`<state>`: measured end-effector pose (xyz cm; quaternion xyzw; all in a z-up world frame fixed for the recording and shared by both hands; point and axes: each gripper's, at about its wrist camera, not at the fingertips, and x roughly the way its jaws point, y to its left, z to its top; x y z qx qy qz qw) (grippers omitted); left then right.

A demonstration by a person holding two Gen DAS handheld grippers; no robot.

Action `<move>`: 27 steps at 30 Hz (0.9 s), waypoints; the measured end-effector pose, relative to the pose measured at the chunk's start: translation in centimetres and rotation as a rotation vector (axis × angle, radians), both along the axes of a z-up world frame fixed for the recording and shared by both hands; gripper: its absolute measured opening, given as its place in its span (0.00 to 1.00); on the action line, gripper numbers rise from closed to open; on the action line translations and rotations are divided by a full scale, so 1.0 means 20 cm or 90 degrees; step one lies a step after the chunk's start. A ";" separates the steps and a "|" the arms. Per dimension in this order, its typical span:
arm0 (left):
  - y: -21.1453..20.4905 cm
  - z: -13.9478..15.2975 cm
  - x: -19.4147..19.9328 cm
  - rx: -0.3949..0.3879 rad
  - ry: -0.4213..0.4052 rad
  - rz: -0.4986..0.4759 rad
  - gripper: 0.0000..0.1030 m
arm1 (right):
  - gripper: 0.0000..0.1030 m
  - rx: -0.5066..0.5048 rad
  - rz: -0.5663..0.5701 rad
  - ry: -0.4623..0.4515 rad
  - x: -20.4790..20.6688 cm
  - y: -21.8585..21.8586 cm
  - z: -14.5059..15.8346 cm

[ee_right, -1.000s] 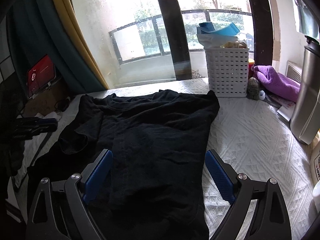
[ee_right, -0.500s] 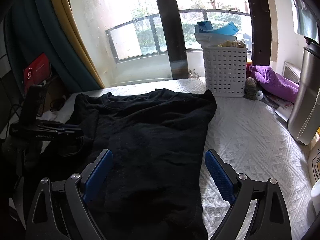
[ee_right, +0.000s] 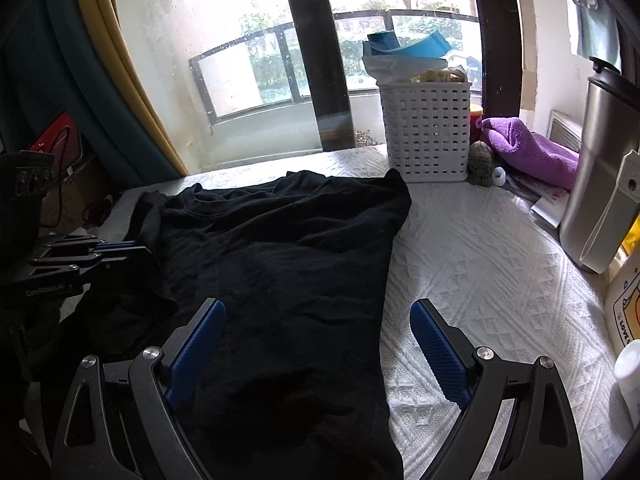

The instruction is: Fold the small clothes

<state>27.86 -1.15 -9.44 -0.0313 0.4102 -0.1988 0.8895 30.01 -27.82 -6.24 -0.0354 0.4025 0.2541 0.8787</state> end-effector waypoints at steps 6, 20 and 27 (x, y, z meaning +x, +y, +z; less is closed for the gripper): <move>0.06 0.07 -0.11 0.007 -0.011 0.007 0.28 | 0.92 0.002 0.001 -0.004 -0.02 -0.01 0.02; 0.19 -0.07 -0.18 0.036 0.032 0.061 0.36 | 0.92 -0.007 -0.019 -0.019 -0.12 -0.08 0.08; 0.03 -0.03 -0.26 0.022 0.026 -0.005 0.36 | 0.92 -0.013 -0.045 -0.031 -0.14 -0.16 0.13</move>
